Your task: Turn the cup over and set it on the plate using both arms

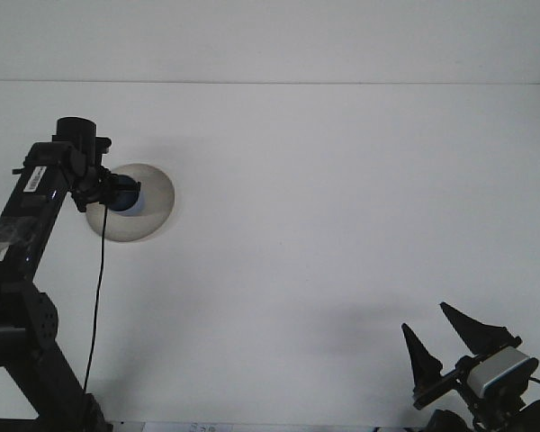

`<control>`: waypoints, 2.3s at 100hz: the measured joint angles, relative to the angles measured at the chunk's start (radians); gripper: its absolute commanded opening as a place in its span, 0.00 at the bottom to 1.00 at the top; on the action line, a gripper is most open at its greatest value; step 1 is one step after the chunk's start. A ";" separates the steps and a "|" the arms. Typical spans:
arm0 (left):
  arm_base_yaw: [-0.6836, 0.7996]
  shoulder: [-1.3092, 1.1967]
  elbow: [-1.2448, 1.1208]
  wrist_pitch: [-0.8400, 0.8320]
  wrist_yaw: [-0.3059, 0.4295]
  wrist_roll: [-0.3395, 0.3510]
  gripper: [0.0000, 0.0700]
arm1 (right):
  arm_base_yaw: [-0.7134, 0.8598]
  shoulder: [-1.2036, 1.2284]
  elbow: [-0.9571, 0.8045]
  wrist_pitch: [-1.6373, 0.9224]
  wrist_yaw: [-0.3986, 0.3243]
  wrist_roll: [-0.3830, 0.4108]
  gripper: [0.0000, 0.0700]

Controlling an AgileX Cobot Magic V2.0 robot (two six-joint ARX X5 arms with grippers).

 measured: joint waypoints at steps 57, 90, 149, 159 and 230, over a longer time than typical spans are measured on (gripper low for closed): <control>0.000 0.010 0.032 -0.001 0.000 -0.054 0.78 | 0.000 0.000 0.000 0.000 0.000 0.017 0.72; 0.000 -0.190 0.108 -0.031 0.000 -0.089 0.78 | 0.000 0.000 0.000 0.000 0.000 0.018 0.72; -0.203 -1.233 -0.402 0.208 0.129 -0.140 0.78 | 0.000 0.000 0.000 -0.047 0.200 -0.022 0.72; -0.227 -1.400 -0.641 0.238 0.196 -0.181 0.78 | 0.000 0.000 0.000 -0.047 0.207 -0.035 0.72; -0.229 -1.677 -1.093 0.352 0.241 -0.292 0.02 | 0.000 0.000 0.000 -0.055 0.175 -0.053 0.01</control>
